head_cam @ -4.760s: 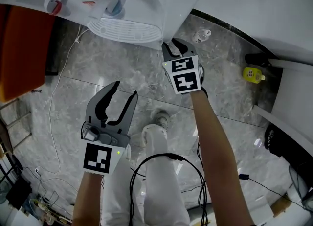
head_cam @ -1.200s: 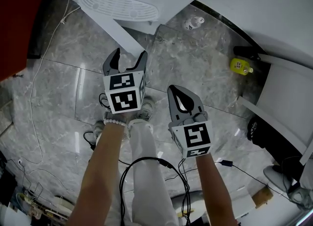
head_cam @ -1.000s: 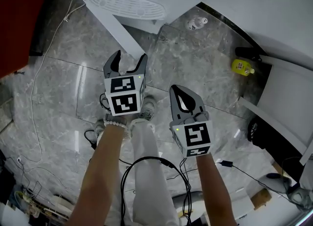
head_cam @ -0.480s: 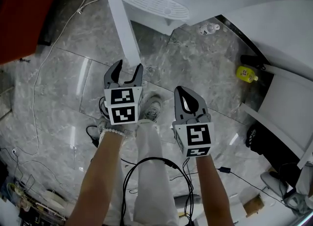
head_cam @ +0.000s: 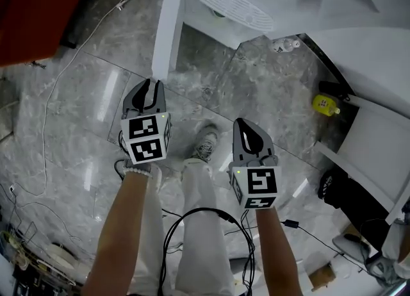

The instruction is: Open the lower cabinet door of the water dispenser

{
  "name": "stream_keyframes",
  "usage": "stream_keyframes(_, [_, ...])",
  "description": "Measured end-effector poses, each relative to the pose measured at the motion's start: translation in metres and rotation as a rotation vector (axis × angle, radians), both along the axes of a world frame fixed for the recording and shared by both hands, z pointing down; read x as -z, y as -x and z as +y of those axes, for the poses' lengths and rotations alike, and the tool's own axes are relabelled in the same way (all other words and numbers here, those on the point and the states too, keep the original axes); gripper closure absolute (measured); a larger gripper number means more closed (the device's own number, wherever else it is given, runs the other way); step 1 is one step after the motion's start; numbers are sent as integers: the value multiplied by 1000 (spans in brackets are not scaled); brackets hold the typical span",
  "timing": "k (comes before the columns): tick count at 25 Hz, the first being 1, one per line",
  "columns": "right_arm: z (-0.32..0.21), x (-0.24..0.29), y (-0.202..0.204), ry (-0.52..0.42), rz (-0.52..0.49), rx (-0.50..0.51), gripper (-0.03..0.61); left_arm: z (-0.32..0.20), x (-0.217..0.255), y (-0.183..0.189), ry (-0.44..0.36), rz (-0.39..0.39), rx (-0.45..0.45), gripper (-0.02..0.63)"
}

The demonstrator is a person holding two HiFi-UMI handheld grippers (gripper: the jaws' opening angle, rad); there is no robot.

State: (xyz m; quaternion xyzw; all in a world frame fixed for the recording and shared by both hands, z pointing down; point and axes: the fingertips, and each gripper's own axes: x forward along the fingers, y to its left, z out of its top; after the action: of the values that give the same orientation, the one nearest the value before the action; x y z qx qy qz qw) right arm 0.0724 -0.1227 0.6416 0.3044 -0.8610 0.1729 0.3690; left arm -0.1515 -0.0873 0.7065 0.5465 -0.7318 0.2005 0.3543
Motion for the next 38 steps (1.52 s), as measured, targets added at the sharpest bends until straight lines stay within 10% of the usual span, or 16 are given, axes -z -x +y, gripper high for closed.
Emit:
stream_keyframes(23, [30, -4, 21, -14, 38, 16, 575, 11, 2, 145, -50, -141, 130, 601])
stream_keyframes(38, [26, 72, 49, -53, -36, -10, 575, 33, 109, 79, -134, -131, -116, 601])
